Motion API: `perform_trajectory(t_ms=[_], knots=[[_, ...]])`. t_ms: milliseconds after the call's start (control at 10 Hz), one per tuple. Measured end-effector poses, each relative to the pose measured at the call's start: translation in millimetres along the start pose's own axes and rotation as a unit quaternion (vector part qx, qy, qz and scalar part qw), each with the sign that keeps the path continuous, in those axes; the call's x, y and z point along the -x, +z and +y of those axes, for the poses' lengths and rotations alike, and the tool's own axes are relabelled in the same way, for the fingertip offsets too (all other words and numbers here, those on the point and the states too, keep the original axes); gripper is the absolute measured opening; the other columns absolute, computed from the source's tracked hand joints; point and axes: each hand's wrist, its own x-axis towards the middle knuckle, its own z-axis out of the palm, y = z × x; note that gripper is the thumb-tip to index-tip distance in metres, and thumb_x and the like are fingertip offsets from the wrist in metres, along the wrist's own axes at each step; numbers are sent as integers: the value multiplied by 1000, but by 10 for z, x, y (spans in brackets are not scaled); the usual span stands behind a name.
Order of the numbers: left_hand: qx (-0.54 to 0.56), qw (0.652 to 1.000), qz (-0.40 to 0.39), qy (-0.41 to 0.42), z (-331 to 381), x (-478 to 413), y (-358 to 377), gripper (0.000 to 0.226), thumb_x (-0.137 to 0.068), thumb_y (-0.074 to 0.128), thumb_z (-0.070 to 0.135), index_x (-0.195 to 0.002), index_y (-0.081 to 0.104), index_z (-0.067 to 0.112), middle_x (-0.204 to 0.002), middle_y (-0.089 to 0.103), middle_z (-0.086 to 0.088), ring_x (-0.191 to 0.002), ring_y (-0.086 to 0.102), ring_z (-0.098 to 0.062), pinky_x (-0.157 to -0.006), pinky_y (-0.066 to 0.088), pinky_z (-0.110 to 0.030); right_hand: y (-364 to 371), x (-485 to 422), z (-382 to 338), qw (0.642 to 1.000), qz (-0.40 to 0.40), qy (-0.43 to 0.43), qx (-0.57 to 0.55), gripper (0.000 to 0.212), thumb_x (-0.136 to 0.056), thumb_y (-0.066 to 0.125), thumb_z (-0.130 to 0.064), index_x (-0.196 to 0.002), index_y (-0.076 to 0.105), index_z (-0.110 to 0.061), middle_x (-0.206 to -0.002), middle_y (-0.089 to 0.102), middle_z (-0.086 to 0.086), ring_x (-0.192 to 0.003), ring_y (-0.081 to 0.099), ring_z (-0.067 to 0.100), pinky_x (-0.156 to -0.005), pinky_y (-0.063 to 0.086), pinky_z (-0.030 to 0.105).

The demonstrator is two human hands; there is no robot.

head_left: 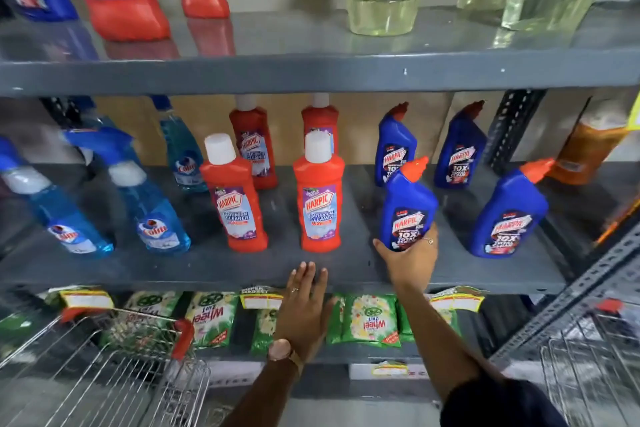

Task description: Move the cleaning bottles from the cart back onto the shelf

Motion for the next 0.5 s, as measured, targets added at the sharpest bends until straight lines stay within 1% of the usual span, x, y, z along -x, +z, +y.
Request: perform_trajectory(t_ms=[100,200,300,400,500], knots=[[-18,1000,-5,0,41,5,30,53,-87,40,41,-122,63,8,-126,65,-16,-120,59,-32,-96,48,-52,-24,25,-9,1000,-6,-11,7,111,-46,92,-34,-137,33,-10,-130,54,17,-118,51,35,-102,46,45],[-36,999,-5,14,34,-4,21,51,-85,51,41,-123,62,9,-127,64,-15,-121,59,-31,-96,50,-50,-42,38,-30,1000,-2,-10,19,116,-45,92,-41,-138,31,-7,-132,51,18,-121,47,38,-102,43,46],[-45,998,-28,18,24,29,-6,58,-81,62,41,-128,57,9,-132,60,-16,-125,55,-32,-101,46,-48,-102,79,-75,998,-34,-6,50,121,-48,91,-44,-141,24,-5,-136,45,21,-125,43,40,-105,39,47],[-31,997,-60,47,-59,17,-28,66,-92,41,44,-146,27,10,-154,29,-18,-145,21,-34,-120,13,-45,-178,88,-105,996,-68,-17,47,131,-47,92,-42,-146,14,-3,-143,37,24,-132,35,41,-111,32,48],[-63,995,-30,66,-99,66,-128,78,-91,30,56,-149,15,6,-158,13,-19,-148,9,-32,-121,0,-42,-369,259,-166,999,-40,-24,-6,136,-47,90,-50,-148,9,-9,-151,28,20,-139,26,35,-114,27,47]])
